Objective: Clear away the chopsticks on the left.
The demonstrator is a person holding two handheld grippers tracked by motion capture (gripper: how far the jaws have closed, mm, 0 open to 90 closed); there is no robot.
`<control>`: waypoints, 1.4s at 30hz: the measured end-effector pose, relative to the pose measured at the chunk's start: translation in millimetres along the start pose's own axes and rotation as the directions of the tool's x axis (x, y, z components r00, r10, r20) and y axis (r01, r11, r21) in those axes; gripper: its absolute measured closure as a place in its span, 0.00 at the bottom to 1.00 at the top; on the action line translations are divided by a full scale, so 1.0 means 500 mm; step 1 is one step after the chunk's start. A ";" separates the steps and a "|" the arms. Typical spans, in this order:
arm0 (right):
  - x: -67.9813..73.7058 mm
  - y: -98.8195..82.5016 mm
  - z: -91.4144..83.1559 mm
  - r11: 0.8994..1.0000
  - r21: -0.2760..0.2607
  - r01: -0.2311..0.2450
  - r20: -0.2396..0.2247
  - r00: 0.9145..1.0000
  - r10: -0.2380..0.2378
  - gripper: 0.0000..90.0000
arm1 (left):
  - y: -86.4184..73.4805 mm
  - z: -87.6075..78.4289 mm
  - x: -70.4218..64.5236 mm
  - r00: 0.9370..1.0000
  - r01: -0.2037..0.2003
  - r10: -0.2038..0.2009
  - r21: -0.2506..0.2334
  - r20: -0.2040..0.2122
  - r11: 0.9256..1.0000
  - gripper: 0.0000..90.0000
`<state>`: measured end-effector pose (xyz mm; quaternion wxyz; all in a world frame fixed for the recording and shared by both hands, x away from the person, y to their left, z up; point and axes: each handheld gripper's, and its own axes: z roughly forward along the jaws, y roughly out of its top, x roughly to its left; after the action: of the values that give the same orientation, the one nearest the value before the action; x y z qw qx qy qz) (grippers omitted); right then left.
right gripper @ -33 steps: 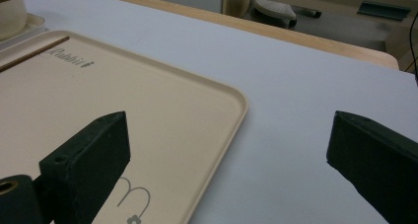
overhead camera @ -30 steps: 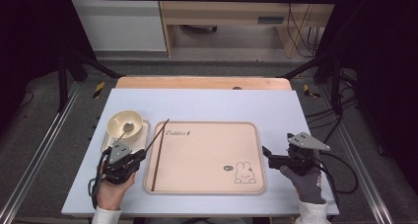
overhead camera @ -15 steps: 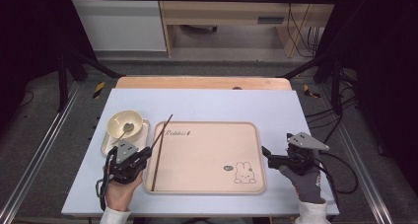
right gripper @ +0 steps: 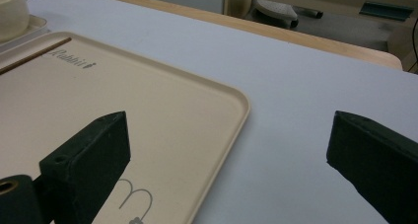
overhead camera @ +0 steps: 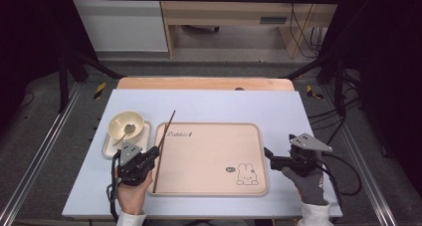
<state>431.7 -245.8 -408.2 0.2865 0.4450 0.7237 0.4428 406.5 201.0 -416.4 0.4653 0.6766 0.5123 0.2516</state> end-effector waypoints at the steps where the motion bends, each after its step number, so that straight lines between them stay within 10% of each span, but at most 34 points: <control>1: 0.000 0.000 -0.001 1.000 -0.001 0.000 0.000 1.000 0.000 0.04 | -0.004 0.000 -0.001 1.000 0.021 -0.021 -0.008 -0.006 1.000 0.94; 42: 0.002 -0.001 0.008 1.000 0.010 0.001 -0.011 1.000 -0.001 0.04 | -0.063 0.107 -0.037 0.978 0.127 -0.125 0.001 -0.166 0.992 0.94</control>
<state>434.1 -243.6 -410.5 0.2807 0.4435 0.7277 0.4417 429.2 165.2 -465.1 0.4320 0.6224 0.5924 0.2740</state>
